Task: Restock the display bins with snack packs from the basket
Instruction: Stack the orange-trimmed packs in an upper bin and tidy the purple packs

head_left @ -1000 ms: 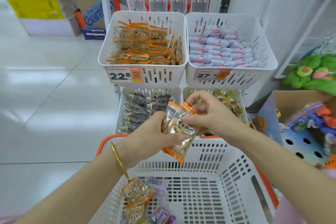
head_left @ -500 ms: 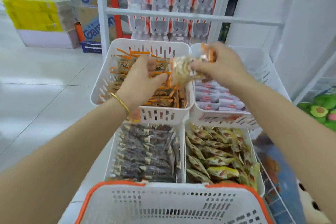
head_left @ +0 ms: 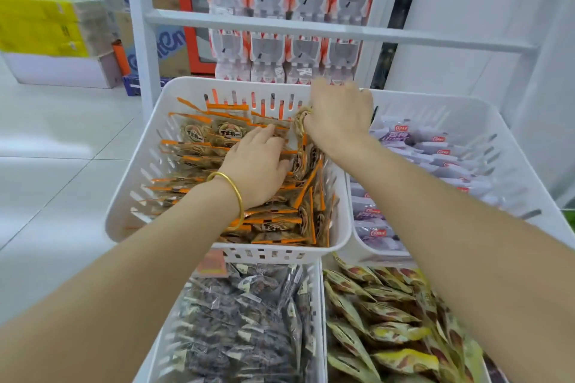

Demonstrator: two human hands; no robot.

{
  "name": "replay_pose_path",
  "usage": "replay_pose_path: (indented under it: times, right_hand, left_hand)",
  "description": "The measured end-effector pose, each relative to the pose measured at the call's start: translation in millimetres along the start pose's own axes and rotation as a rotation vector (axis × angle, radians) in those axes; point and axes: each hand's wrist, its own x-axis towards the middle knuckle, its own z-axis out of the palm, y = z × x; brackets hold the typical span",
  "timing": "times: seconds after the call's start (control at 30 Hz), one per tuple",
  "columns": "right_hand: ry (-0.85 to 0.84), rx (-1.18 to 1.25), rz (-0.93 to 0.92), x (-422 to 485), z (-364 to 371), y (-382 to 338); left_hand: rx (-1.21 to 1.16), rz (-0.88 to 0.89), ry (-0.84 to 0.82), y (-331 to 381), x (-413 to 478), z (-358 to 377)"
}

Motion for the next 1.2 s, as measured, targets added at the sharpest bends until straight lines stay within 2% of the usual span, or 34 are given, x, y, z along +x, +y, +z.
replay_pose_path:
  times: [0.17, 0.23, 0.33, 0.43, 0.53, 0.63, 0.7, 0.83, 0.97, 1.03, 1.07, 1.1, 1.2]
  right_hand:
    - [-0.138, -0.166, -0.002, 11, 15, -11]
    - [-0.177, -0.148, -0.003, 16, 15, -10]
    - [-0.074, 0.066, 0.078, 11, -2, 6]
    - [0.027, -0.032, -0.142, -10, -6, 14]
    - [-0.138, -0.058, -0.336, -22, 8, 12]
    - [-0.317, -0.136, -0.336, -16, 11, 12]
    - [-0.331, -0.151, -0.316, -11, 6, 10]
    - [-0.113, 0.118, -0.151, -28, -31, 11]
    - [-0.037, 0.661, -0.107, -141, -81, 12]
    - [-0.046, 0.750, -0.148, -217, -87, 7]
    - [-0.098, 0.753, -0.167, -252, -83, 3]
    - [-0.210, 0.756, -0.158, -285, -75, -2]
    - [-0.727, 0.732, -0.057, -367, -39, -23]
  left_hand:
    - [0.006, -0.005, -0.002, 1, 1, 2]
    - [0.006, -0.004, -0.004, 0, 1, 1]
    - [0.020, 0.010, 0.003, -2, -4, -1]
    - [0.073, 0.015, -0.007, -3, -10, -2]
    - [0.131, -0.011, -0.027, -4, -12, 0]
    - [0.150, -0.049, -0.109, -5, -11, 3]
    - [0.141, -0.054, -0.132, -5, -11, 2]
    - [0.014, -0.013, -0.020, 0, -36, -22]
    - [-0.180, 0.109, 0.083, 18, -146, -36]
    - [-0.205, 0.130, -0.014, 30, -217, -27]
    - [-0.167, 0.120, -0.120, 34, -249, -19]
    - [-0.103, 0.107, -0.253, 35, -278, -10]
    - [0.126, 0.071, -0.612, 31, -336, 15]
